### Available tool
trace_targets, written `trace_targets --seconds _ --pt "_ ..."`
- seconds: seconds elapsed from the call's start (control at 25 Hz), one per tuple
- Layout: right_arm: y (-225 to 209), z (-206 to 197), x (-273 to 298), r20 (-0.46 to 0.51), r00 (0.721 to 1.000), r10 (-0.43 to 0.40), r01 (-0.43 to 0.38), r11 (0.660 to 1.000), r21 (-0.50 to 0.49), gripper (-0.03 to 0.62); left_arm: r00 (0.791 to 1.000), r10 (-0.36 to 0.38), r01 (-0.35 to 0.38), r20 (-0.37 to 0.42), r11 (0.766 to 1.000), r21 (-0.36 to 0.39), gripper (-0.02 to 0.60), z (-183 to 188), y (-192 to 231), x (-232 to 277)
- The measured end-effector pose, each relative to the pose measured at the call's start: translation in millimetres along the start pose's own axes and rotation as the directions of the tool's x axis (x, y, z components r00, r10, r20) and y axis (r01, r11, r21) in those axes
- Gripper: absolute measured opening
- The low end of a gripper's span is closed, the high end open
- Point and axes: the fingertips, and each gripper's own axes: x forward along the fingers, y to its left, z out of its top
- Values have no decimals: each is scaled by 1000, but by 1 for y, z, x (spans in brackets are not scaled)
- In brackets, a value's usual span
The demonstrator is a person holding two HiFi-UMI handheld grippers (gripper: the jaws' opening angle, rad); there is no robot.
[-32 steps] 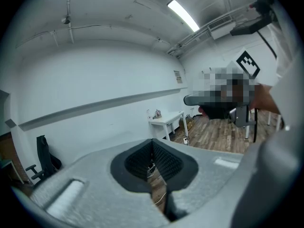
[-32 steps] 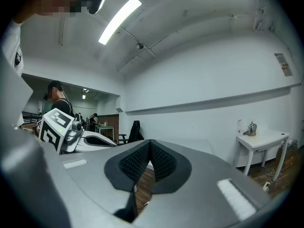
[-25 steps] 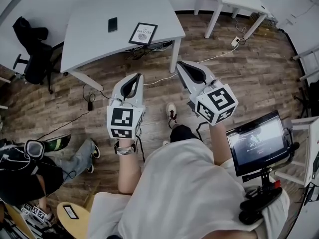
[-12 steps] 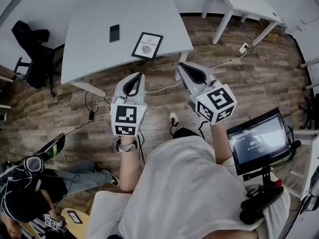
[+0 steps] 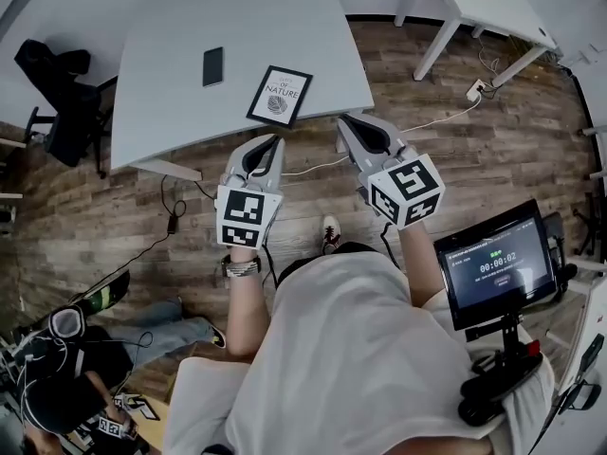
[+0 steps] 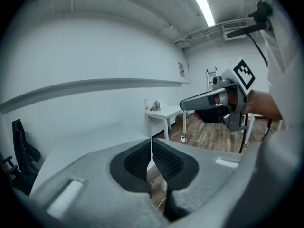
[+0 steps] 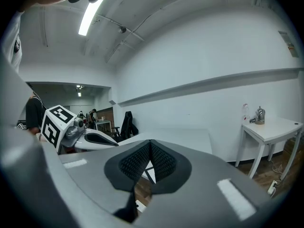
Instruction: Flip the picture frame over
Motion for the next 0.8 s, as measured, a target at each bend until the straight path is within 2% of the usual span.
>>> trace_targets --seconds 0.08,0.28,0.36,0.56,0.8 --pt "0 -4 3 -9 1000 4 -4 1000 1 2 1000 -1 0 -29 1000 0 20 -9 1 3" --pt "-42 -24 32 -53 999 11 -10 1000 25 2 992 8 -5 -128 1000 22 48 -26 14 58" --pt "-42 -33 34 -73 997 17 -14 999 33 2 986 4 3 -168 999 43 58 -35 14 63" --pt "-39 -50 34 -114 993 14 -9 999 44 2 977 -16 23 -213 999 33 71 -54 12 68" --pt "-59 -78 50 -163 987 -17 29 997 74 2 954 -33 54 -297 997 62 86 -87 16 96"
